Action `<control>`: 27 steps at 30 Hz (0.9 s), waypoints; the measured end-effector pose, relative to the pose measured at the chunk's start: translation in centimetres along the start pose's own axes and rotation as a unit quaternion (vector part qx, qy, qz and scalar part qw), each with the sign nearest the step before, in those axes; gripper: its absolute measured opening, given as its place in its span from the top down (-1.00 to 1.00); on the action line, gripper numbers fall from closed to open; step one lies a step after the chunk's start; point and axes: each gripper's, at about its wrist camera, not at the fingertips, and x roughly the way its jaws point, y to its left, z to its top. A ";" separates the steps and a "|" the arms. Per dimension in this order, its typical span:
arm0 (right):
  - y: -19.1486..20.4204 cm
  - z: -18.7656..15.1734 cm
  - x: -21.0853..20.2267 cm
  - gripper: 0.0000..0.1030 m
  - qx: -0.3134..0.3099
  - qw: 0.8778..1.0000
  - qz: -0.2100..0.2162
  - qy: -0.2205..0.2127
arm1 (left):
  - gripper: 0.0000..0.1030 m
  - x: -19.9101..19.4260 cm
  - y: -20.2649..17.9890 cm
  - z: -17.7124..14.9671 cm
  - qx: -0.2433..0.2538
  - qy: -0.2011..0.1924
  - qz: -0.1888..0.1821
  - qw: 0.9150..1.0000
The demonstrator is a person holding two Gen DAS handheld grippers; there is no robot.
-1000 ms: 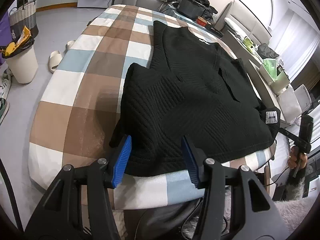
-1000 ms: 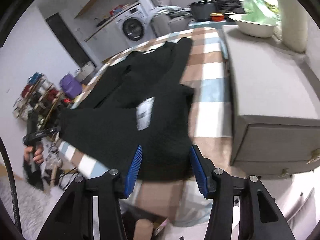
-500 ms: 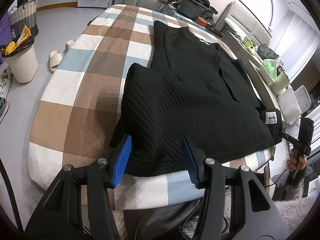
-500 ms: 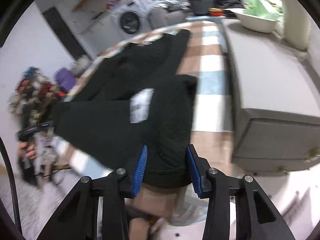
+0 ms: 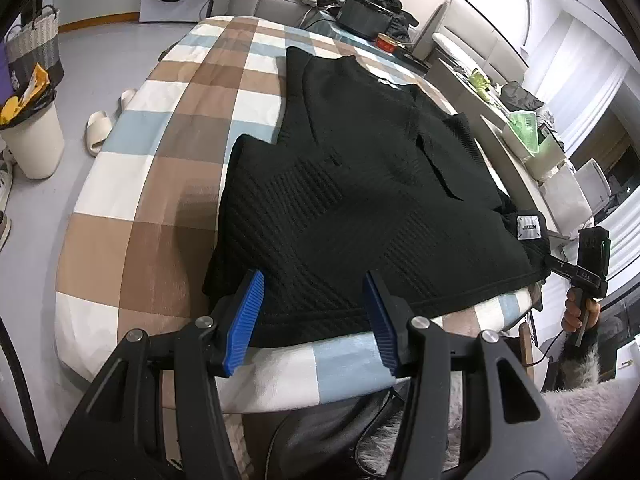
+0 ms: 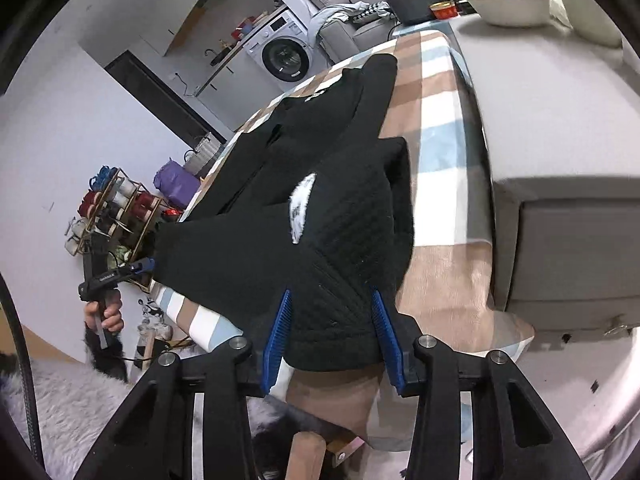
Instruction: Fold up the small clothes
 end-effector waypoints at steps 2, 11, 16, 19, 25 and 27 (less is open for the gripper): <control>-0.5 -0.2 0.3 0.17 0.010 1.000 -0.010 0.004 | 0.07 0.2 0.0 0.0 0.000 0.002 0.001 1.000; 2.0 0.1 -1.2 0.77 -0.037 0.998 -0.022 -0.053 | 0.08 0.3 0.0 -0.1 0.002 0.003 0.004 1.000; 7.0 0.5 -1.3 0.76 -0.106 0.992 0.023 -0.060 | 0.07 0.7 0.1 -0.1 -0.001 0.005 0.002 1.000; 7.9 0.7 1.4 0.61 -0.124 0.991 -0.039 -0.017 | 0.07 0.8 0.1 -0.3 0.001 0.008 0.000 1.000; 6.0 0.7 1.8 0.28 -0.090 0.994 -0.057 0.026 | 0.06 0.4 0.5 -0.3 -0.005 0.004 -0.002 1.000; 5.6 0.3 0.9 0.07 -0.094 0.992 -0.077 0.029 | 0.05 0.6 0.6 -0.4 -0.006 0.005 -0.003 1.000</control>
